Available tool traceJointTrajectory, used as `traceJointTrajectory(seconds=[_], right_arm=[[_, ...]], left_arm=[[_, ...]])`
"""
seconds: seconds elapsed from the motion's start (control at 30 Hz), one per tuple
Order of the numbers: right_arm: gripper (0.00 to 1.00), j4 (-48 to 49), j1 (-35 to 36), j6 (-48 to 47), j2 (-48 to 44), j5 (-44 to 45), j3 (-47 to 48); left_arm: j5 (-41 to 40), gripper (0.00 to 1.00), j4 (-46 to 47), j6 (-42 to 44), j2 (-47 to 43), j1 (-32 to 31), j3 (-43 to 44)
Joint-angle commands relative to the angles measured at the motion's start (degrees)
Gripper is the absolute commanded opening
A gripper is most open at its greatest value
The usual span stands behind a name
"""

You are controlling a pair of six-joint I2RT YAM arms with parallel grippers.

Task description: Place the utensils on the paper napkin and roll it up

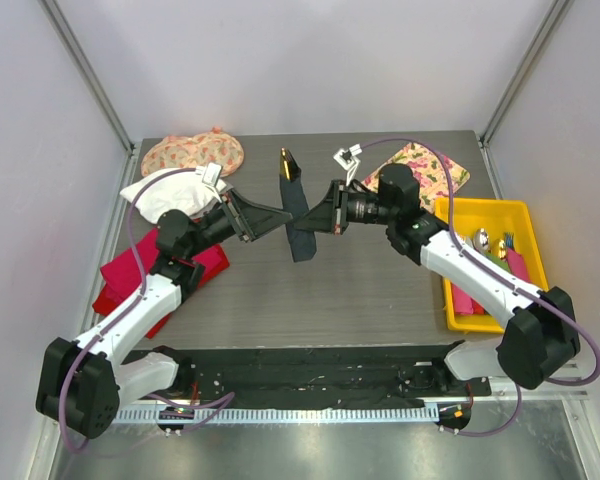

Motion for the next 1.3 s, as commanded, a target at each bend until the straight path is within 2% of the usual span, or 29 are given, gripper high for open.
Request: traceJointTrajectory(seconds=[0.0,0.13,0.17,0.2,0.27,0.3,0.37,0.4,0.5,0.53,0.8,0.87,0.97,1.27], right_arm=[[0.01,-1.16,-4.36,-2.59,-4.54,-1.06,0.11],[0.01,-13.26,-11.65,-9.53,-6.92,-3.17,-0.42],[0.01,-16.69,-14.71,-15.37,-7.35,-3.87,-0.07],[0.01,-24.73,-16.83,-18.65,-8.06,-3.62,0.46],[0.01,-31.72,-20.70,-27.59,-8.41,-3.35,1.34],[0.01,-37.84,-25.68,-30.35,-8.33,-3.70,1.78],[0.01,-44.02,-30.71,-35.88,-7.80,-4.14,3.35],[0.01,-50.58,-35.70,-42.70,-7.19,-4.14,4.32],[0.01,-62.89,-41.97,-55.45,-5.08,-2.75,8.71],[0.01,-65.65,-46.34,-58.56,-4.73,-2.83,10.38],[0.01,-90.25,-66.49,-84.22,1.69,-0.81,15.14],[0.01,-94.22,-72.53,-91.85,3.09,-0.02,15.23],[0.01,-96.26,-78.79,-95.83,5.03,2.44,13.56],[0.01,-96.53,-81.62,-100.69,11.44,2.36,8.55]], left_arm=[[-0.81,0.82,0.39,1.90,-0.01,0.29,0.90],[0.42,0.88,-1.11,4.54,-0.09,0.29,0.02],[0.86,0.88,-2.07,5.06,-0.18,0.29,-0.16],[1.73,0.88,-2.77,6.81,-0.18,0.29,-0.07],[2.61,0.88,-4.27,8.49,-0.10,0.29,0.19],[3.23,0.88,-5.93,10.06,0.08,0.29,0.63],[4.02,0.88,-6.29,10.95,0.69,0.29,0.63],[4.37,0.88,-6.30,11.22,0.78,0.29,0.72],[4.81,0.88,-6.30,11.83,1.31,0.20,0.63],[4.99,0.88,-6.03,12.18,1.31,0.20,0.54],[6.22,0.87,-4.63,12.63,1.31,0.11,-0.42],[6.66,0.87,-4.54,12.63,1.49,0.03,-0.42],[6.92,0.87,-3.66,12.54,2.01,0.02,-0.42],[7.98,0.87,-2.52,12.10,2.72,-0.33,0.01]])
